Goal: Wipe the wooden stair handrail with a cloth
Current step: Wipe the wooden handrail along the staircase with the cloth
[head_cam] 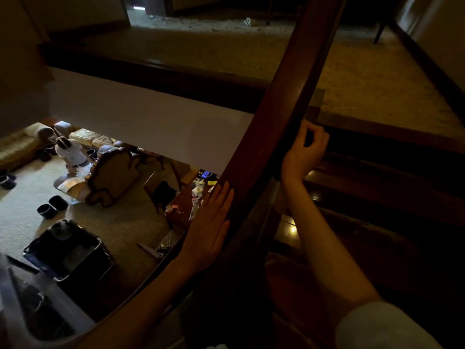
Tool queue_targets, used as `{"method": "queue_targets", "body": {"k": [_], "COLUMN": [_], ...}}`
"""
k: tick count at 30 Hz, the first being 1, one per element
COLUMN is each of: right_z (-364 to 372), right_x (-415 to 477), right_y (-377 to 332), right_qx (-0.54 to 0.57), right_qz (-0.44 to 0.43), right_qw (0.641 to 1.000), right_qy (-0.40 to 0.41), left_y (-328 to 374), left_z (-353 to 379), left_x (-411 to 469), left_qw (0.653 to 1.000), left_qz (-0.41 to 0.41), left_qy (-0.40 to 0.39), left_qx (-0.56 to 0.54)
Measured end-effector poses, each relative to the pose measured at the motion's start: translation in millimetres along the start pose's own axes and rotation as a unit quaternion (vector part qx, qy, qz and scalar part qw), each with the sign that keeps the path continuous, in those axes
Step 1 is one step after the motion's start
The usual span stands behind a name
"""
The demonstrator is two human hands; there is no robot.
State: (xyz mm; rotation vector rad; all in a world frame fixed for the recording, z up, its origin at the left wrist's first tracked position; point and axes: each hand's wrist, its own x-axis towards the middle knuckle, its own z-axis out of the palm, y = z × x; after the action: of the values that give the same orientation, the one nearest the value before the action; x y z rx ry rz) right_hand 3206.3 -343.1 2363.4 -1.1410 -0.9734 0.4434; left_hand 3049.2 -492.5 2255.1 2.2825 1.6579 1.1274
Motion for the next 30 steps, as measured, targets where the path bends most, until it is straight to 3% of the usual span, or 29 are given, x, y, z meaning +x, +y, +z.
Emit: {"method": "queue_targets", "body": {"k": [7, 13, 16, 19, 23, 27, 28, 30], "right_z": [-33.9, -7.8, -0.2, 11.5, 27.3, 1.8, -11.9, -26.5], "right_x": [-149.2, -31.6, 21.0, 47.0, 31.3, -63.7, -77.3, -66.5], "right_y": [42.7, -4.2, -45.7, -73.3, -69.8, -43.0, -38.8, -37.6], "right_qx": [-0.003, 0.005, 0.023, -0.094, -0.289, -0.335, -0.319, -0.29], "right_qz": [0.088, 0.031, -0.095, -0.246, -0.265, -0.384, -0.398, -0.378], "right_qw": [0.994, 0.998, 0.994, 0.964, 0.902, 0.783, 0.775, 0.798], "right_qy": [-0.067, 0.046, 0.058, -0.033, -0.181, -0.358, -0.373, -0.369], "left_y": [-2.8, -0.2, 0.5, 1.5, 3.8, 3.2, 2.9, 2.6], "left_z": [3.4, 1.5, 2.7, 2.8, 4.8, 6.0, 6.4, 6.5], "left_x": [-0.4, -0.3, -1.4, -2.4, -5.2, -8.3, -8.9, -8.9], "left_qw": [1.0, 1.0, 0.999, 0.998, 0.996, 0.985, 0.985, 0.985], "left_qz": [0.001, -0.004, -0.02, -0.032, -0.068, -0.146, -0.148, -0.143], "left_qy": [0.0, 0.017, 0.031, 0.044, 0.059, 0.077, 0.077, 0.081], "left_qx": [-0.004, -0.016, -0.01, 0.003, -0.007, -0.044, -0.05, -0.055]}}
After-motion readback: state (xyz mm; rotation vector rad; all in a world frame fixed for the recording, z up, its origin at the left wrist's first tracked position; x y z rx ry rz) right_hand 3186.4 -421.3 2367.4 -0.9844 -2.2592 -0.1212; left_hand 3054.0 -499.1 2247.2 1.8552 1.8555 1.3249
